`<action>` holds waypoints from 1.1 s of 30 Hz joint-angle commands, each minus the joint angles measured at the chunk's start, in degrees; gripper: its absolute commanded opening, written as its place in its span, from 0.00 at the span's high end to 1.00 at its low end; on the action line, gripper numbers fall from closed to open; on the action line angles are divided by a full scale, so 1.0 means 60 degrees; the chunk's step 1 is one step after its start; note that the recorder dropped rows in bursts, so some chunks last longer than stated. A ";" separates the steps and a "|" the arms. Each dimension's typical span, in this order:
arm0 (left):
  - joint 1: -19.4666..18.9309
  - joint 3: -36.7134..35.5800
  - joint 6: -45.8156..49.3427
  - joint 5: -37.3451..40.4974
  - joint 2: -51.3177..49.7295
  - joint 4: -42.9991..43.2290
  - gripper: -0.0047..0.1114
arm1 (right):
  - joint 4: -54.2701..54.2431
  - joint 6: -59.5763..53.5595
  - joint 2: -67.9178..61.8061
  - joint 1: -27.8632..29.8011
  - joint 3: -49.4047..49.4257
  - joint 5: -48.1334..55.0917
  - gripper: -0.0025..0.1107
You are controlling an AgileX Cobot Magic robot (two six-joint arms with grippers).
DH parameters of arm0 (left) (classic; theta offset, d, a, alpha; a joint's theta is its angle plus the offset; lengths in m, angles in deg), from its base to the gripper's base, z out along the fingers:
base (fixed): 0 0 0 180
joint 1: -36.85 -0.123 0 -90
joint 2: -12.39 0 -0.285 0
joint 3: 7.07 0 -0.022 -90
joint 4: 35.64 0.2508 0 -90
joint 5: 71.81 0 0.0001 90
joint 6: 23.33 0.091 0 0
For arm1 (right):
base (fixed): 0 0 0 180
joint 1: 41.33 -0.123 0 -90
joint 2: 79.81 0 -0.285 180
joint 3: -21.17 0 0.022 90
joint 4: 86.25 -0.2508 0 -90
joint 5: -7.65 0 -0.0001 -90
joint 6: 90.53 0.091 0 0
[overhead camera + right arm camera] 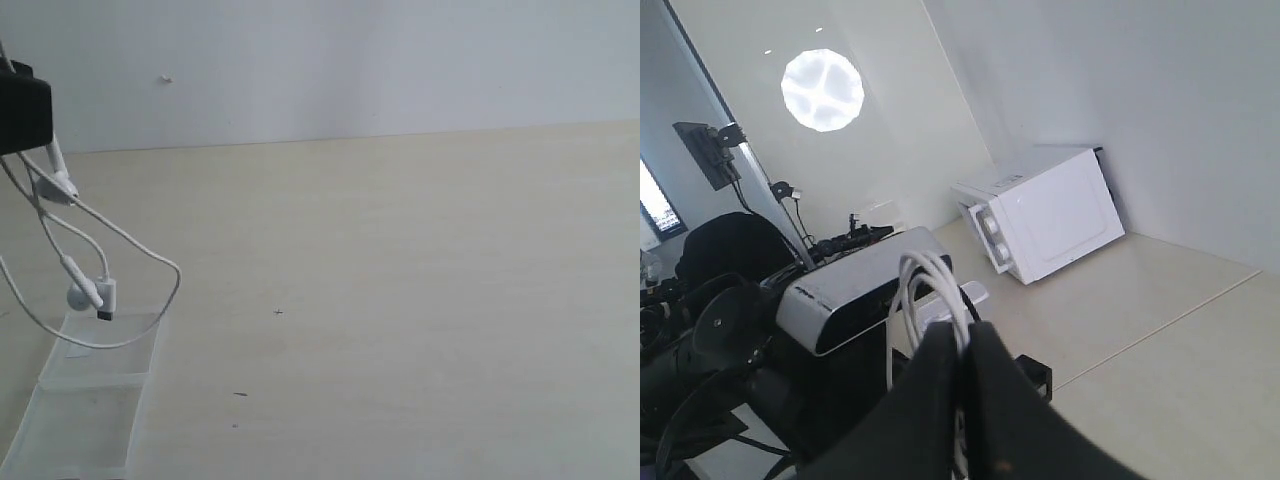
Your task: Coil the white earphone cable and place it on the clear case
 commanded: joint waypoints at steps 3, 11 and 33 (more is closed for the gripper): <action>0.0041 -0.0029 0.0072 -0.0169 -0.0004 -0.0181 0.63 | -0.0007 -0.0104 0.0010 0.0000 0.0012 0.0048 0.98; 0.0041 -0.0029 0.0272 -0.0319 -0.0004 -0.0312 0.79 | -0.0007 -0.0097 0.0010 0.0000 0.0012 0.0223 0.98; 0.0021 -0.0029 0.0145 -0.0807 -0.0004 0.0754 0.96 | 0.0363 0.0765 0.0505 0.0000 0.0012 0.0260 0.98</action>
